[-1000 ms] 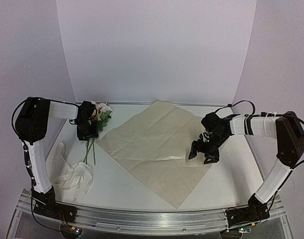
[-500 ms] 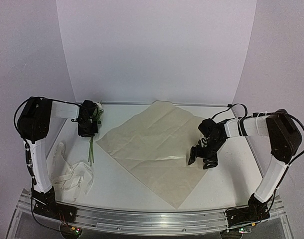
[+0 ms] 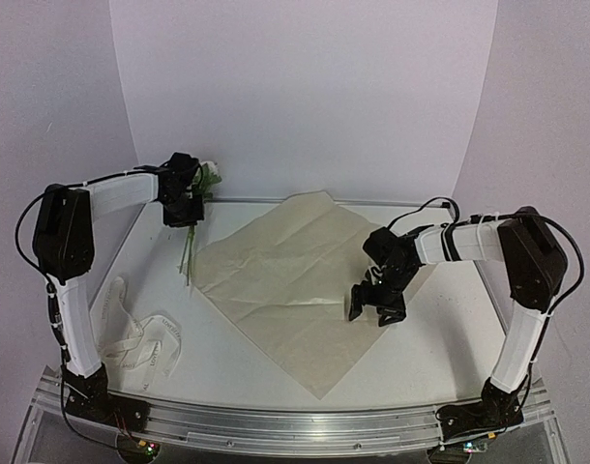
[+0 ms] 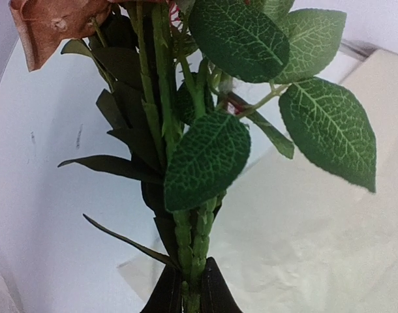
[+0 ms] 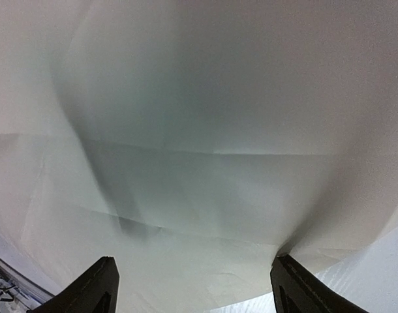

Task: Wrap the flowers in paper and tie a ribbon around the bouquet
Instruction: Pick up the fake flower from the corner of the board, then place the fake flower on the flattened wrapping paper.

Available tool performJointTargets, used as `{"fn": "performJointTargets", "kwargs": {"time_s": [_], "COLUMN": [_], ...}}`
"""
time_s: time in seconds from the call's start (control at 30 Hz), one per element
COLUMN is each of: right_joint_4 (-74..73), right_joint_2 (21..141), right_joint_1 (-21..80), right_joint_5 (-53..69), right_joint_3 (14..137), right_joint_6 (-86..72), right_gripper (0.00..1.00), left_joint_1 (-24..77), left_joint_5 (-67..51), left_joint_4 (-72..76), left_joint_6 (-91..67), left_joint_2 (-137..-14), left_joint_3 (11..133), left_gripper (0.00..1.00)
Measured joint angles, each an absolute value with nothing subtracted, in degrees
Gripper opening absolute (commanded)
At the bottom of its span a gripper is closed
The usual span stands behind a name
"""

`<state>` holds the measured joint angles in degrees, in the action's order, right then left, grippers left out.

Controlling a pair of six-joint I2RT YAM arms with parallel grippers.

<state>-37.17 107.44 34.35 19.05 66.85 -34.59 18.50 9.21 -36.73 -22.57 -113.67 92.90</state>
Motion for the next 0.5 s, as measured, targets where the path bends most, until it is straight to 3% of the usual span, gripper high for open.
{"fn": "performJointTargets", "kwargs": {"time_s": [0.27,0.5], "right_joint_4": [-38.01,-43.14], "right_joint_2": [107.21,98.33], "right_joint_1": [35.45,34.62], "right_joint_5": [21.24,20.87], "right_joint_3": [67.18,67.03], "right_joint_6": [-35.95,-36.99], "right_gripper": [0.85,0.89], "left_joint_1": [31.81,38.64], "left_joint_5": [8.70,6.36], "left_joint_4": [-37.44,-37.25], "left_joint_6": [-28.09,-32.33], "left_joint_2": [-116.91,-129.30], "left_joint_3": [110.23,127.18], "left_gripper": [0.00,0.00]}}
